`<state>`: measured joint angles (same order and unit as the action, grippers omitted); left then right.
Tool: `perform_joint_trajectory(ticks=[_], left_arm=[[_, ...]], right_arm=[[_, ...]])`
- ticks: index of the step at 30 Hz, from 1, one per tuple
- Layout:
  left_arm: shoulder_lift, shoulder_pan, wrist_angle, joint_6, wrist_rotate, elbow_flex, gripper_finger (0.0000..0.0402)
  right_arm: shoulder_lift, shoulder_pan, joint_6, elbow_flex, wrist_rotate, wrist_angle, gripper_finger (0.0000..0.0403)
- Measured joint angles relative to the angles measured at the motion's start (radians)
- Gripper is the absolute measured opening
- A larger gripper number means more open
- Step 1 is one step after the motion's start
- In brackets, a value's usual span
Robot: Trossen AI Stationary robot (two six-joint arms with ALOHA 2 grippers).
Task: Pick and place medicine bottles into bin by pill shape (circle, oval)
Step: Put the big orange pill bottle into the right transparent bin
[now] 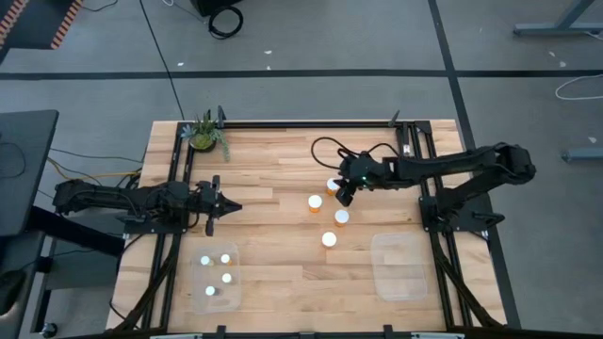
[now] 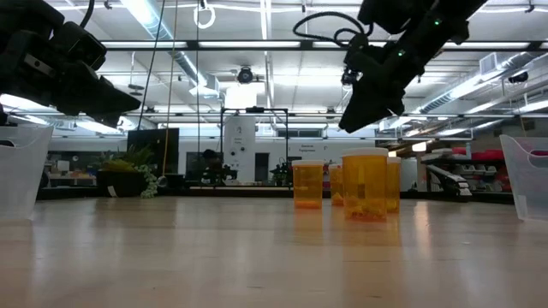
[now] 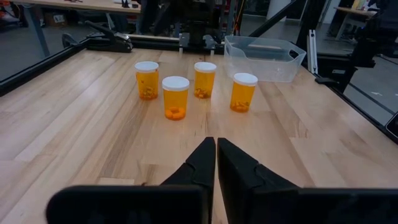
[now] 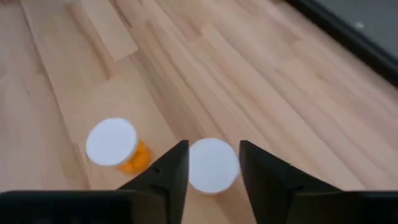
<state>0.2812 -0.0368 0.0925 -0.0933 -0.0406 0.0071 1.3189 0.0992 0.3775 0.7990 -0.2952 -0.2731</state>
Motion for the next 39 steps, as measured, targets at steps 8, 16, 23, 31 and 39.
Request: perform_joint_trajectory(ticks=[8,16,23,31,39], left_arm=[[0.000,0.000,0.000,0.000,0.000,0.000,0.0035],[0.000,0.000,-0.001,0.000,0.000,0.000,0.0026],[0.000,0.000,0.000,-0.001,0.000,0.000,0.0028],[0.000,0.000,0.000,0.000,0.000,0.000,0.0035],[0.000,0.000,0.000,0.000,0.000,0.000,0.0023]], right_arm=[[0.104,0.030,0.006,0.115,0.054,-0.126,0.0217],[0.224,0.039,-0.012,0.259,0.064,-0.298,0.0248],[0.318,0.044,-0.015,0.391,0.064,-0.426,0.0275],[0.387,0.079,-0.010,0.437,0.115,-0.474,0.0280],[0.402,0.084,-0.027,0.438,0.132,-0.487,0.0281]])
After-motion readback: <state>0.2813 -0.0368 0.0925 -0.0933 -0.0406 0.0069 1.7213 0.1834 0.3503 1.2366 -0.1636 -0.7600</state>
